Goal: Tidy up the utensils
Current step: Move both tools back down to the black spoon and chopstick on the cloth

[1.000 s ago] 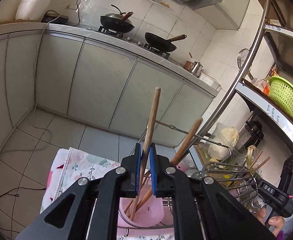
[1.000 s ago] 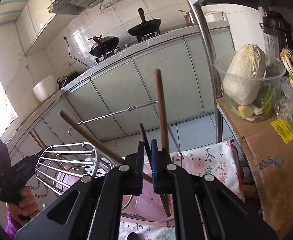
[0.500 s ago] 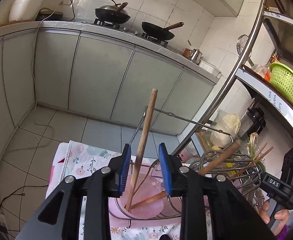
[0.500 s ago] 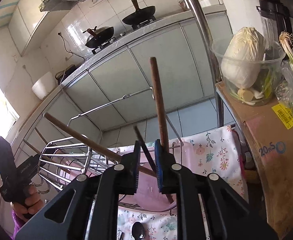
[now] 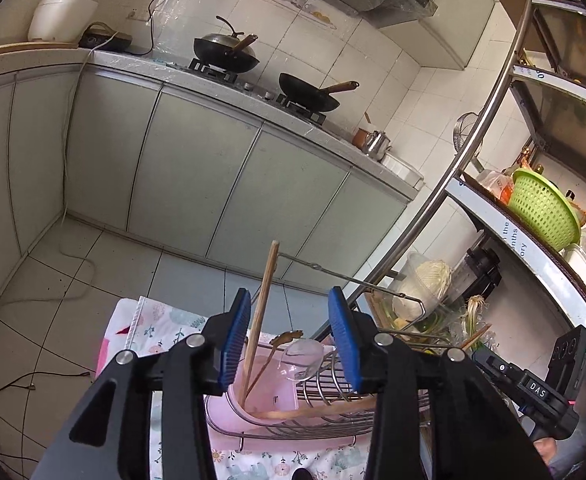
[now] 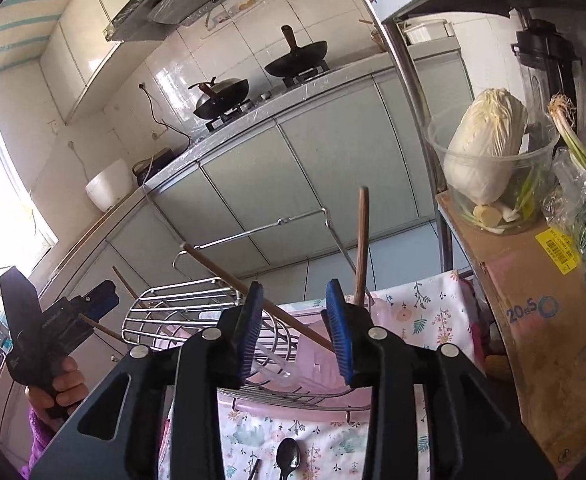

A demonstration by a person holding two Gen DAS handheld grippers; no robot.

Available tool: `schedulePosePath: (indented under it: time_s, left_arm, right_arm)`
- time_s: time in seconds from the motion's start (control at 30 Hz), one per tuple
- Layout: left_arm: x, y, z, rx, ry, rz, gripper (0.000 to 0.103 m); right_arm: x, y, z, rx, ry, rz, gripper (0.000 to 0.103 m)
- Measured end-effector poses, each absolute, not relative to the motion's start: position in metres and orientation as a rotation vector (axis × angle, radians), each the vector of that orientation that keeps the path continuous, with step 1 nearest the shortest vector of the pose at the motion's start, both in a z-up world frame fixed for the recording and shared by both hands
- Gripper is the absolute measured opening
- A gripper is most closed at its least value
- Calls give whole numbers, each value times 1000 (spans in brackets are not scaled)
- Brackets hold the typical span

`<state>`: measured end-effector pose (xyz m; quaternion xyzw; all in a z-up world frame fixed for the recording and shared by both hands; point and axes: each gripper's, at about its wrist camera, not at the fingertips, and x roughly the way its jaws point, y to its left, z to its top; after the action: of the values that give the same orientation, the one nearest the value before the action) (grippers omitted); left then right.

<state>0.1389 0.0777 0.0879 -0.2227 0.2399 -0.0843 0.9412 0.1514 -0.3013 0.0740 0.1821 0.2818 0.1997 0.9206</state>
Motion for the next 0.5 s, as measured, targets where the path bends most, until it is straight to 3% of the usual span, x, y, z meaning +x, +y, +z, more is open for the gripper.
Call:
schedulePosePath:
  time_s: [0.5]
  left_arm:
    - [61, 87, 102, -410, 392, -160, 40]
  right_arm:
    - [72, -302, 77, 313, 470, 366, 33]
